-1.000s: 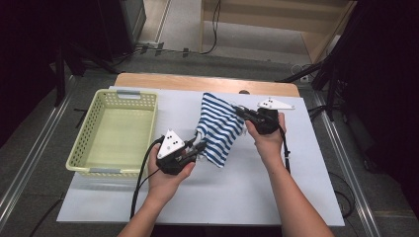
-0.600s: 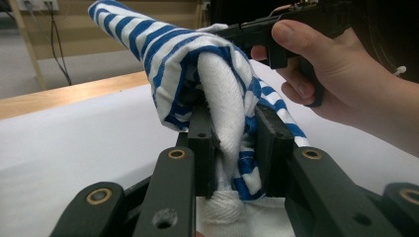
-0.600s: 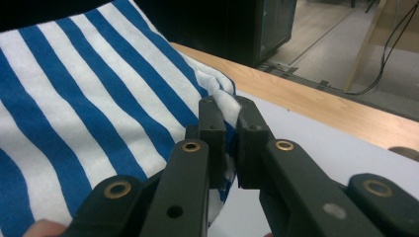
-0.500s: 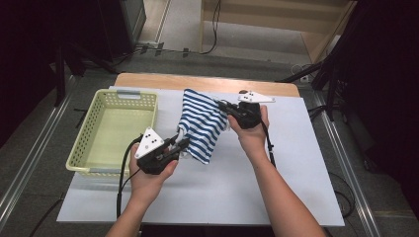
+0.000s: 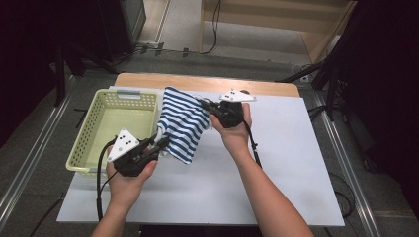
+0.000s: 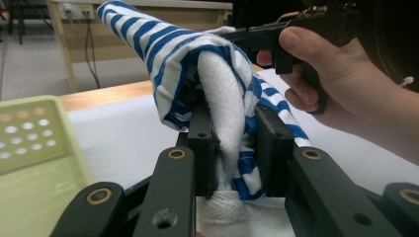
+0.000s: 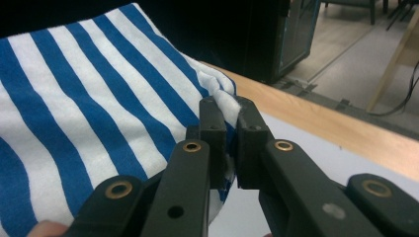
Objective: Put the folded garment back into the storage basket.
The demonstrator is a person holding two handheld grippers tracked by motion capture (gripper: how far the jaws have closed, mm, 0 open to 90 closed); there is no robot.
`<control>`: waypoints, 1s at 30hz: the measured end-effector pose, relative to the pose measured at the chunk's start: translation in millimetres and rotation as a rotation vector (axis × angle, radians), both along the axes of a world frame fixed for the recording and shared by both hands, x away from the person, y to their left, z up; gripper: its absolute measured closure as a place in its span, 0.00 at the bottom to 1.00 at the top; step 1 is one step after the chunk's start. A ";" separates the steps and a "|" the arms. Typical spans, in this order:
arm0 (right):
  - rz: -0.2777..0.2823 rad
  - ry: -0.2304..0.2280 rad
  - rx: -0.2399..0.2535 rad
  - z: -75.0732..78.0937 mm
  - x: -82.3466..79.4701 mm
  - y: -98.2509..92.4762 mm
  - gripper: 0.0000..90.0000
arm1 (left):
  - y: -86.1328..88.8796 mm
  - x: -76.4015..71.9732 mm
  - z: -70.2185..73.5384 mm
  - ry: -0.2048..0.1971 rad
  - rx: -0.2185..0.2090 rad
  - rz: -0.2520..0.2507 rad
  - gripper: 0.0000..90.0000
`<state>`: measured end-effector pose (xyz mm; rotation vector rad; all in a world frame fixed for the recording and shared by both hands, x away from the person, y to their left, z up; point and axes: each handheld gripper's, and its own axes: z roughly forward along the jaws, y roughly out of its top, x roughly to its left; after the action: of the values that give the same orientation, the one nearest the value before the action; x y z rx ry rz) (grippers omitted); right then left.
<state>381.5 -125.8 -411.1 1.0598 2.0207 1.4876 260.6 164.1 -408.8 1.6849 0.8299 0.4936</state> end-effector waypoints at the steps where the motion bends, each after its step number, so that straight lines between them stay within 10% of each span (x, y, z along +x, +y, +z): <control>1: 0.003 -0.012 0.006 3.2 0.1 2.9 0.93 | 3.4 -0.6 0.9 -0.002 -0.007 0.007 0.81; 30: 0.092 -0.065 0.068 27.6 0.6 107.5 0.93 | 103.1 -19.5 16.4 -0.033 -0.062 0.161 0.81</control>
<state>382.1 -18.3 -383.5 0.9433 2.0109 1.6268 241.1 267.3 -392.4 1.5571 0.9518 0.5979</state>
